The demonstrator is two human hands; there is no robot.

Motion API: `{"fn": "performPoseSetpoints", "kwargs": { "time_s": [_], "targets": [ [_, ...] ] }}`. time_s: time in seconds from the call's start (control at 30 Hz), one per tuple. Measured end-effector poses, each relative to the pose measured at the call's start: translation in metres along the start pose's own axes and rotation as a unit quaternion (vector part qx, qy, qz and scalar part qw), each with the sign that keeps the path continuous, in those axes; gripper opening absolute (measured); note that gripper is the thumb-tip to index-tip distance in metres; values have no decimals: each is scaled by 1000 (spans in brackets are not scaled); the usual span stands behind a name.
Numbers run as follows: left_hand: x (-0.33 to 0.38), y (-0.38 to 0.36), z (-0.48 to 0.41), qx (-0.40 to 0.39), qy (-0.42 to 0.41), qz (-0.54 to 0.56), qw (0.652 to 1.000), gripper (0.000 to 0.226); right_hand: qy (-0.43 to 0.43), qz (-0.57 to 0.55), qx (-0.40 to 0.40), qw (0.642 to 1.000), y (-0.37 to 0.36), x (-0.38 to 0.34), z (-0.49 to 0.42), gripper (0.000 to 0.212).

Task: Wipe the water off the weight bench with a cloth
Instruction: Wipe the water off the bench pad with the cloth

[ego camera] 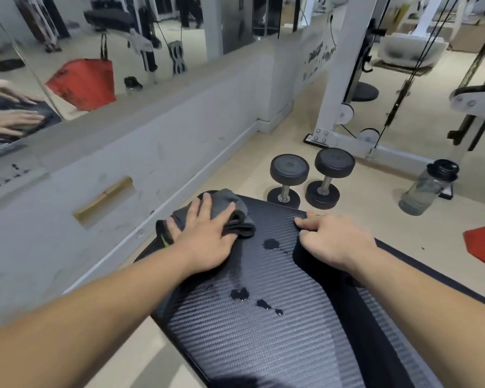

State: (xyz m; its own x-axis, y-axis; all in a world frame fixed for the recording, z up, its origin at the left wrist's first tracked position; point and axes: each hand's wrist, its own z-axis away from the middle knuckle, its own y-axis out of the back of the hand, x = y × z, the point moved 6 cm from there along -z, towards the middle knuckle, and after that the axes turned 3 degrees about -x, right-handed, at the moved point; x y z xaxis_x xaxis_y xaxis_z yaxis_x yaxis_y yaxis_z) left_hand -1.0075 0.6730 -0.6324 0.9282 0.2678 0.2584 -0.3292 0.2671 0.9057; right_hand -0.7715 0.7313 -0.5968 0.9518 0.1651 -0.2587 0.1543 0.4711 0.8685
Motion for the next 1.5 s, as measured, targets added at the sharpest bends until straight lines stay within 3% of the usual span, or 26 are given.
{"fn": "performPoseSetpoints", "kwargs": {
  "time_s": [0.2, 0.33, 0.37, 0.53, 0.57, 0.67, 0.7, 0.8, 0.87, 0.9, 1.03, 1.1, 1.17, 1.23, 1.27, 1.37, 1.4, 1.43, 1.5],
  "targets": [
    [23, -31, 44, -58, -211, -51, 974, 71, 14, 18, 0, 1000, -1, 4, 0, 54],
    [21, -5, -1, 28, -80, -4, 996, 65, 16, 5, -12, 1000, -2, 6, 1, 57],
    [34, -12, 3, 32, -80, -5, 996, 66, 16, 6, -12, 1000, -3, 7, 1, 58],
    [51, -34, 53, -64, -317, -52, 945, 74, 24, -3, -28, 999, -5, 11, -4, 57],
    [41, -25, 36, -53, -306, -39, 950, 74, 26, -3, -31, 999, -4, 13, -4, 57],
    [31, -5, -6, 55, -123, -6, 991, 67, 27, -2, -32, 999, -7, 11, -1, 57],
    [43, -11, -4, 63, -106, -10, 992, 67, 27, -4, -28, 999, -7, 10, 1, 57],
    [81, -43, 39, -27, -241, -12, 970, 68, 33, -5, -32, 999, -7, 9, 3, 59],
    [75, -40, 45, -45, -309, -9, 950, 70, 35, -10, -31, 999, -6, 10, 4, 63],
    [67, -32, 31, -27, -304, 2, 952, 70, 36, -14, -29, 999, -6, 11, 5, 64],
    [63, -15, -4, 54, -132, 20, 990, 67, 35, -34, -19, 999, -7, 10, 7, 61],
    [87, -32, 16, -4, -166, 20, 986, 70, 36, -48, -20, 998, -7, 10, 7, 61],
    [96, -44, 40, -55, -255, 12, 965, 69, 21, -77, -18, 997, -6, 18, 5, 63],
    [82, -34, 32, -57, -302, 25, 951, 70, 8, -114, -20, 993, -5, 29, 3, 69],
    [71, -25, 18, -36, -286, 28, 957, 71, 9, -120, -24, 992, -6, 33, 0, 73],
    [44, -2, -20, 74, -120, 16, 990, 68, 18, -122, -48, 991, -14, 40, -5, 73],
    [49, -2, -18, 76, -95, 20, 992, 66, 23, -113, -49, 992, -15, 40, -6, 73],
    [60, -9, -9, 55, -107, 30, 992, 66, 28, -101, -50, 993, -14, 37, -5, 73],
    [89, -32, 22, -27, -213, 41, 976, 67, 30, -88, -45, 995, -11, 32, -4, 78]
  ]
}}
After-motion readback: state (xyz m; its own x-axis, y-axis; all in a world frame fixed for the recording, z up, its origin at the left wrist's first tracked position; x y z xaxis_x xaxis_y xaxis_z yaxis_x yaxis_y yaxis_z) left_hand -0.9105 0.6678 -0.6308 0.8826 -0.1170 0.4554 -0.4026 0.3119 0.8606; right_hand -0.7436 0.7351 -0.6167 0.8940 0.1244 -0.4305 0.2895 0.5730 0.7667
